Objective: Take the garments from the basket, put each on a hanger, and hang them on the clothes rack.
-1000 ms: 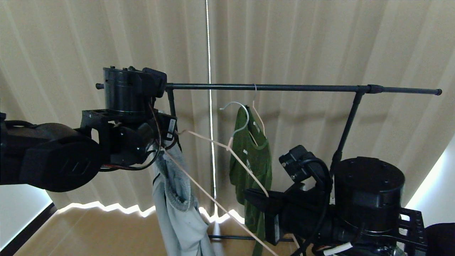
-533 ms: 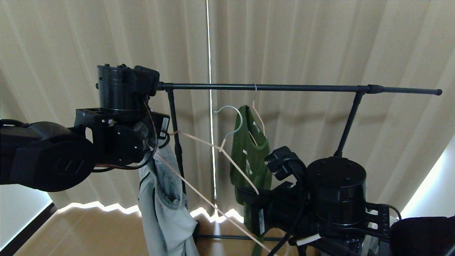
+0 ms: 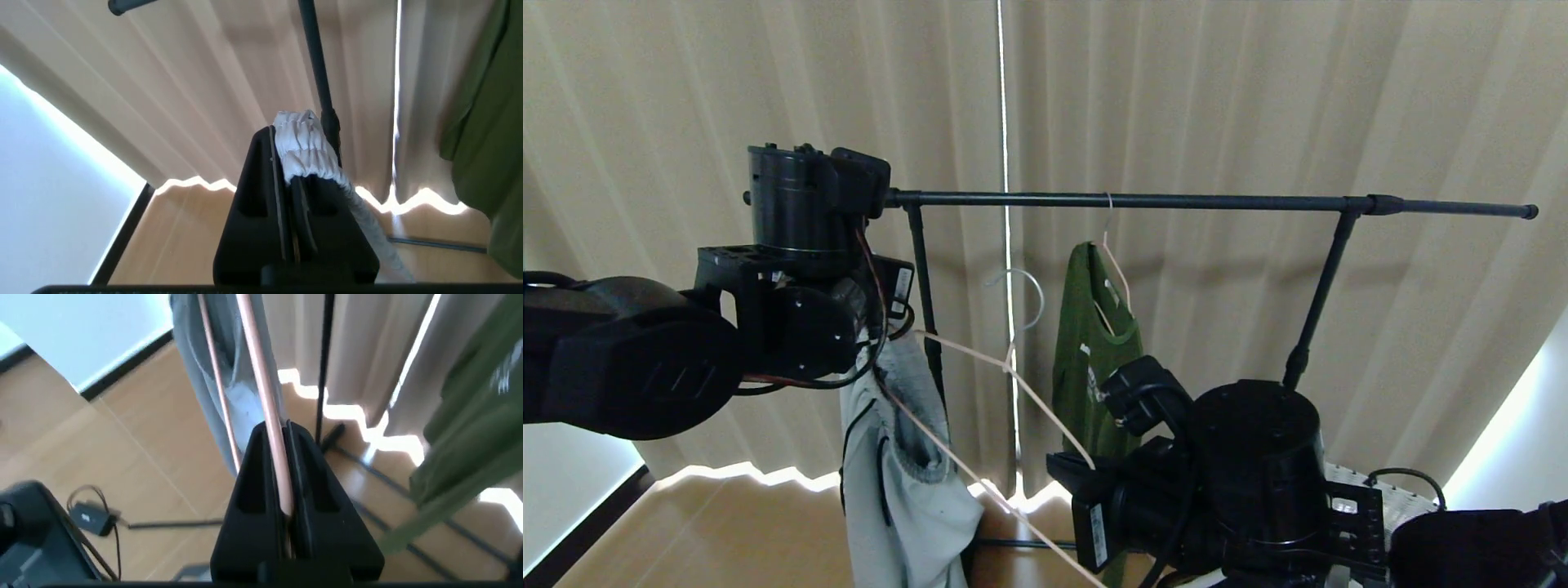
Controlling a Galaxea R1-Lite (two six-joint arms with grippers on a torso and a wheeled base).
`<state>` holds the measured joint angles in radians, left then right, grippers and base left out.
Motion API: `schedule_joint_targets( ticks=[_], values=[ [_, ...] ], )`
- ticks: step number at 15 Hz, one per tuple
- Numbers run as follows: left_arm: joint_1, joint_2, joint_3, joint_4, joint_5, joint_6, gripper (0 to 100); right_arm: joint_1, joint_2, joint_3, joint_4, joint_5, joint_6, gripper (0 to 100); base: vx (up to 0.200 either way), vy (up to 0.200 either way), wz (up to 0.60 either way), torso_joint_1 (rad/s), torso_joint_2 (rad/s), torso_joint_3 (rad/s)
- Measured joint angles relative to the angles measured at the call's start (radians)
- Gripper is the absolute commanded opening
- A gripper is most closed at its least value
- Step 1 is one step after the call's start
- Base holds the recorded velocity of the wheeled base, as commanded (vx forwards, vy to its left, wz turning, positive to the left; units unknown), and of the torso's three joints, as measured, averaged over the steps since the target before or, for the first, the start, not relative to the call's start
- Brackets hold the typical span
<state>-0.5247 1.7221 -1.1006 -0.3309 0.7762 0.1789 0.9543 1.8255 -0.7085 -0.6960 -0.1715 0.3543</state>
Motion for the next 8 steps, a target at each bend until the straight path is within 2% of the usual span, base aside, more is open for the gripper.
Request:
schedule_joint_targets(
  ticks=[4, 8],
  values=[
    [-0.003, 0.001, 0.003, -0.002, 0.0, -0.014, 0, -0.037, 0.032, -0.047, 0.005, -0.047, 0.018, 0, 0.0, 0.0, 0.0, 0.0, 0.0, 0.0],
    [-0.047, -0.001, 0.015, -0.002, 0.0, -0.059, 0, -0.071, 0.074, -0.118, 0.004, -0.054, 0.041, 0, 0.0, 0.0, 0.0, 0.0, 0.0, 0.0]
  ],
)
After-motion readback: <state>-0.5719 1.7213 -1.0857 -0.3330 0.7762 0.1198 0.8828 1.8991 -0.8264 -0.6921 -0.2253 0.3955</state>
